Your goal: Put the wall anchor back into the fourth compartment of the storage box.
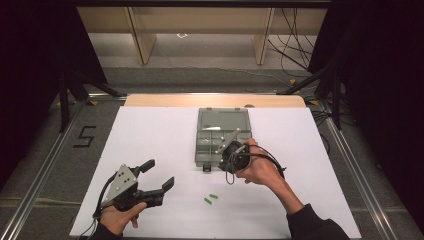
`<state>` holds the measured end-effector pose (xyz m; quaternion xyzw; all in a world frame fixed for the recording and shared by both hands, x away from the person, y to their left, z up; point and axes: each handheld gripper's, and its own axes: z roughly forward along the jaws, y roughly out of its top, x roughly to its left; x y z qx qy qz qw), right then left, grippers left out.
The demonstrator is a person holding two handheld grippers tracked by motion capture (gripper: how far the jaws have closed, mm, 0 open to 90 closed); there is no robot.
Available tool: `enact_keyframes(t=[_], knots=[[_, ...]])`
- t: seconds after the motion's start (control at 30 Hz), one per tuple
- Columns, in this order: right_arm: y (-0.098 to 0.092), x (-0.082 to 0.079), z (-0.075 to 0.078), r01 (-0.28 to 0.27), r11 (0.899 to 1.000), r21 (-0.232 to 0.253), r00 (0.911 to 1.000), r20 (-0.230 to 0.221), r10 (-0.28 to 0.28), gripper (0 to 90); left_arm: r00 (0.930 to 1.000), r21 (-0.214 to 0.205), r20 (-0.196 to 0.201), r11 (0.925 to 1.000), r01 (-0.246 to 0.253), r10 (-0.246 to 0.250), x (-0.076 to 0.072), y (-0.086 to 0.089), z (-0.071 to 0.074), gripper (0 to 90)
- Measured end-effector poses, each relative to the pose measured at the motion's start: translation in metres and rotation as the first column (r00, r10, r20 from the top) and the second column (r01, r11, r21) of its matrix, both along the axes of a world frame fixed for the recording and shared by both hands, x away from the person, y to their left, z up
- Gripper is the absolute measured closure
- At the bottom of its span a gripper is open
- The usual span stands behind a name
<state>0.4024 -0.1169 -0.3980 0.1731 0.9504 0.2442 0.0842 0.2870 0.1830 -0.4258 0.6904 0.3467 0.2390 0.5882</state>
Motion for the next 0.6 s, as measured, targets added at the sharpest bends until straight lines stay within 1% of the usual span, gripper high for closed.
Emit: enact_keyframes(t=[0.07,0.17,0.2,0.23,0.27,0.47,0.6], knots=[[-0.006,0.005,0.006,0.018,1.000,0.014,0.9996,0.023,-0.019,84.4,1.0000,0.001,0.001,1.0000,0.001,-0.001,0.000,0.000,0.000,15.9],[-0.011,0.010,0.009,0.032,0.999,0.017,0.9989,0.032,-0.033,84.3,1.0000,0.001,0.000,1.0000,0.000,0.000,0.000,0.000,0.000,15.9],[-0.016,0.015,0.010,0.051,0.998,0.023,0.9977,0.044,-0.052,84.3,1.0000,0.003,0.001,1.0000,0.001,-0.001,0.000,0.000,0.000,15.9],[-0.016,0.015,0.010,0.051,0.998,0.023,0.9977,0.044,-0.052,84.3,1.0000,0.001,0.002,1.0000,0.001,-0.001,0.000,0.000,0.000,15.9],[-0.020,0.020,0.010,0.070,0.997,0.023,0.9962,0.049,-0.071,84.3,1.0000,0.003,0.004,1.0000,0.006,-0.006,0.000,0.000,0.000,15.9],[-0.031,0.032,0.008,0.110,0.994,0.026,0.9931,0.037,-0.111,84.4,1.0000,-0.004,-0.001,1.0000,-0.001,0.001,0.000,0.000,0.000,15.9],[-0.034,0.035,0.008,0.122,0.992,0.030,0.9915,0.043,-0.123,84.3,1.0000,-0.004,-0.001,1.0000,-0.002,0.002,0.000,0.000,0.000,15.9]])
